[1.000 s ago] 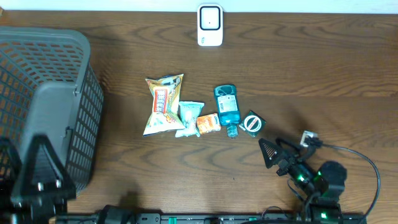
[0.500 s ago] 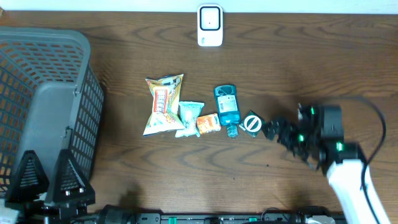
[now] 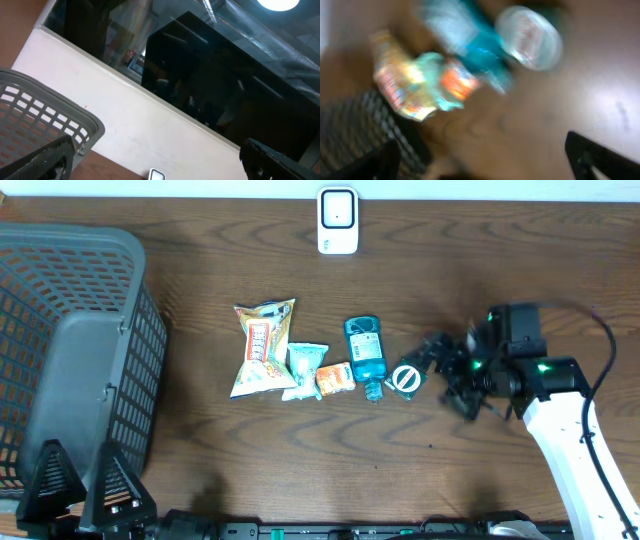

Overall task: Scan the item barcode
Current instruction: 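Move the right gripper to the ointment tin and grasp it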

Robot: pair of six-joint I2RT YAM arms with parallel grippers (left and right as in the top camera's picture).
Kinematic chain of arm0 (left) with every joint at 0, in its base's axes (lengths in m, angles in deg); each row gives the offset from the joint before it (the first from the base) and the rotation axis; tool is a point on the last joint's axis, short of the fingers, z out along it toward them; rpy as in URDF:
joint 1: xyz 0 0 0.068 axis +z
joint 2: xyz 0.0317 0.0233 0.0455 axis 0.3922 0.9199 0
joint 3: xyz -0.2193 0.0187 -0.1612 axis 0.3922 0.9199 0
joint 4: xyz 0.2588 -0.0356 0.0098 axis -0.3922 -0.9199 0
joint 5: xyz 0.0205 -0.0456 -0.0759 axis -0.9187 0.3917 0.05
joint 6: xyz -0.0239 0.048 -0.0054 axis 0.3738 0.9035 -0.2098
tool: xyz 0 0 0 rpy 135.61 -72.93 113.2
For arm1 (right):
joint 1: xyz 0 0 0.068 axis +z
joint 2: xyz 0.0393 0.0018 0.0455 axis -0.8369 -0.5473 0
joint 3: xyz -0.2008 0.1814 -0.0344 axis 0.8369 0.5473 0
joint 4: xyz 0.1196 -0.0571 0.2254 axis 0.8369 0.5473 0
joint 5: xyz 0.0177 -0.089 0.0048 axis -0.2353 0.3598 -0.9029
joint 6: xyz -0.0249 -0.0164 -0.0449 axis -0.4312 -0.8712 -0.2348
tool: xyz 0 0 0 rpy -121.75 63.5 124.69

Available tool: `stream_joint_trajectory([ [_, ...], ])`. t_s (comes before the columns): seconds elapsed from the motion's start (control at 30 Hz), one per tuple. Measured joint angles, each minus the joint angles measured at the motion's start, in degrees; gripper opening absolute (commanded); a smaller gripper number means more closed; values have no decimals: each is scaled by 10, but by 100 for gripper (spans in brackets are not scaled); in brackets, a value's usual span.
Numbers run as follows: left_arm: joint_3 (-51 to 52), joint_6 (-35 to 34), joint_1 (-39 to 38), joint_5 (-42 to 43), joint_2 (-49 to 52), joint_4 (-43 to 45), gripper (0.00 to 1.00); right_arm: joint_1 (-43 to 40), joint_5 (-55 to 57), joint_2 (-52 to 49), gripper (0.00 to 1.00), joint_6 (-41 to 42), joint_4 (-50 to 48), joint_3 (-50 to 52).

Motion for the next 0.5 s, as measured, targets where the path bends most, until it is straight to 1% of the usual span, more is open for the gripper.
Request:
stream_joint_trajectory([
  [0.03, 0, 0, 0, 0, 0, 0, 98, 2, 18, -1, 99, 69, 30, 2],
  [0.1, 0, 0, 0, 0, 0, 0, 98, 7, 49, -6, 99, 211, 39, 5],
  [0.17, 0, 0, 0, 0, 0, 0, 98, 21, 69, -17, 99, 325, 2, 5],
  [0.23, 0, 0, 0, -1, 0, 0, 98, 38, 80, -33, 98, 403, -32, 5],
  [0.27, 0, 0, 0, -2, 0, 0, 98, 52, 87, -52, 99, 459, -56, 5],
  [0.3, 0, 0, 0, -2, 0, 0, 98, 54, 88, -56, 99, 466, -60, 5],
  [0.37, 0, 0, 0, -2, 0, 0, 98, 70, 92, -88, 99, 507, -97, 4],
  [0.5, 0, 0, 0, -2, 0, 0, 98, 86, 91, -174, 99, 551, -158, 4],
])
